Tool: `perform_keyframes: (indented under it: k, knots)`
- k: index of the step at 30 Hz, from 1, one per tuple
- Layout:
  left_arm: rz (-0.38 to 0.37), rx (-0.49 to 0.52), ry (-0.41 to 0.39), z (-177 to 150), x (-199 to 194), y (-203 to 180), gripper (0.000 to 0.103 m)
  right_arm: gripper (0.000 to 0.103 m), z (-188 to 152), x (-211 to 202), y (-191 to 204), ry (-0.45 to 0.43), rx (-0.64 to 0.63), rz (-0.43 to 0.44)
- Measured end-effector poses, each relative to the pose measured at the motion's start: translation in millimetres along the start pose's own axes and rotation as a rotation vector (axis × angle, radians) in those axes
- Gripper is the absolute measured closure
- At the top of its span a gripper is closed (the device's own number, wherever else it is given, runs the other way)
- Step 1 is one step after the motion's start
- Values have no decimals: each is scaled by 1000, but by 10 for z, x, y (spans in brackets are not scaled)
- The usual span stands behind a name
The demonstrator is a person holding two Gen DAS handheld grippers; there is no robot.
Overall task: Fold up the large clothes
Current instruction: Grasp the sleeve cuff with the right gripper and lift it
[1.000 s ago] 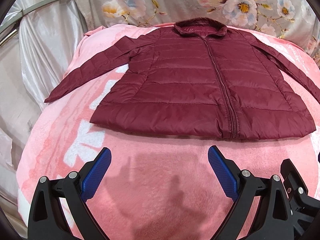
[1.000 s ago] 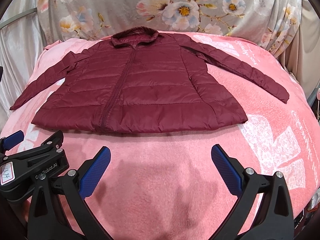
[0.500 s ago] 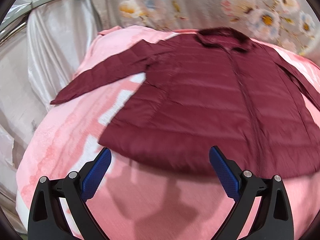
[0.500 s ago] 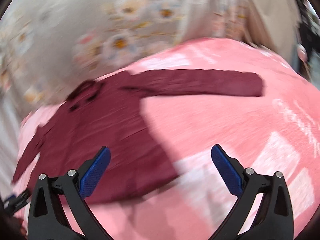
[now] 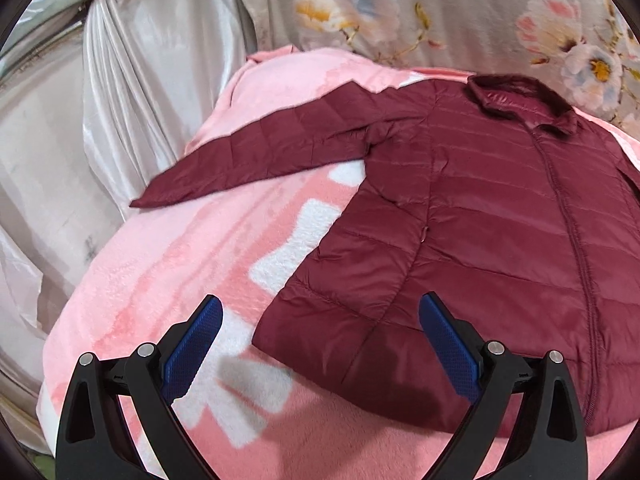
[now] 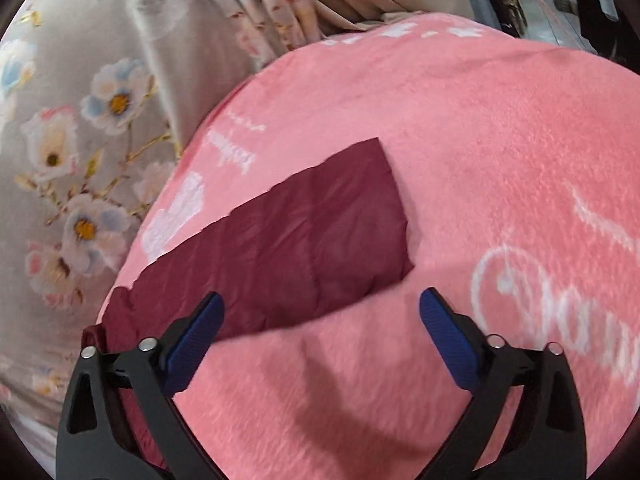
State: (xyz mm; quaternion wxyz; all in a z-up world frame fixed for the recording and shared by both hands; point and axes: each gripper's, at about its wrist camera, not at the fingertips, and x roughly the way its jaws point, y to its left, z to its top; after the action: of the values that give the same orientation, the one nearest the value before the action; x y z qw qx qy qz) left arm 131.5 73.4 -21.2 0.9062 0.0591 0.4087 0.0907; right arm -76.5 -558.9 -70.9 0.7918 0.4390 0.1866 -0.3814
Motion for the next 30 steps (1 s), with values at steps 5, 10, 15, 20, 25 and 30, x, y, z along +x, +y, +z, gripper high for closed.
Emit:
perform_keyframes:
  k: [5, 10, 15, 20, 25, 30]
  knots:
    - [7, -6, 30, 24, 152, -7, 6, 62, 117, 222, 170, -20, -41, -44]
    - [17, -10, 40, 69, 251, -25, 6, 95, 200, 204, 705, -34, -101, 12]
    - [19, -30, 45, 142, 336, -13, 6, 96, -183, -269, 2091, -101, -411, 256]
    - [7, -49, 56, 165, 391, 24, 6, 96, -967, -536, 3228, -36, -666, 472]
    - [7, -70, 60, 159, 446, 159, 6, 96, -1900, -562, 4002, 66, -855, 589]
    - [10, -94, 77, 127, 534, 319, 6, 96, -2754, -502, 4394, 166, -990, 629]
